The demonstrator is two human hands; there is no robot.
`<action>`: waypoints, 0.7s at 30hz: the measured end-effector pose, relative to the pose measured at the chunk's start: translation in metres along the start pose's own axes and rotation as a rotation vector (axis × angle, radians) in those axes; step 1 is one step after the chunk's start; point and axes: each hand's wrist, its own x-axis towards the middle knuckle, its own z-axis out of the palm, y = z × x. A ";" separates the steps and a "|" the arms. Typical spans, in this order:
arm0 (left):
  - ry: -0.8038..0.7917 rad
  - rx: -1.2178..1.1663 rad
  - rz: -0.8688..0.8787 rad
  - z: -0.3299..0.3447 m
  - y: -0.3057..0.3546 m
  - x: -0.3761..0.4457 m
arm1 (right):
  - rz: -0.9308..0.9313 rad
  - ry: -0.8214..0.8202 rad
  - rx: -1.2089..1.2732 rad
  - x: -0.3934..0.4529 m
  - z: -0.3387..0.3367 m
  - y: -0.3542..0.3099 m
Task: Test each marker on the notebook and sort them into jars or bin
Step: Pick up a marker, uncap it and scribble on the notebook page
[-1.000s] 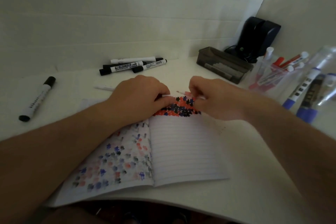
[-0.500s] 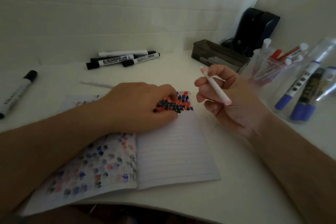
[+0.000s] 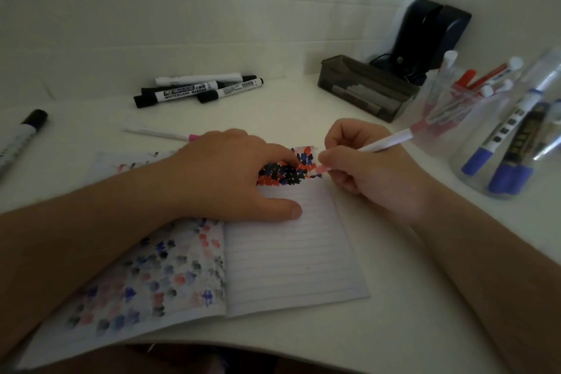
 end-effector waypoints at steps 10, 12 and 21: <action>-0.008 -0.019 -0.005 -0.003 0.002 -0.001 | 0.084 0.124 -0.039 0.005 0.006 0.003; -0.013 -0.008 -0.003 -0.003 0.003 0.000 | 0.091 0.119 -0.030 0.004 0.007 0.002; -0.016 -0.027 0.004 -0.002 0.001 0.001 | 0.085 0.116 -0.120 0.003 0.008 -0.003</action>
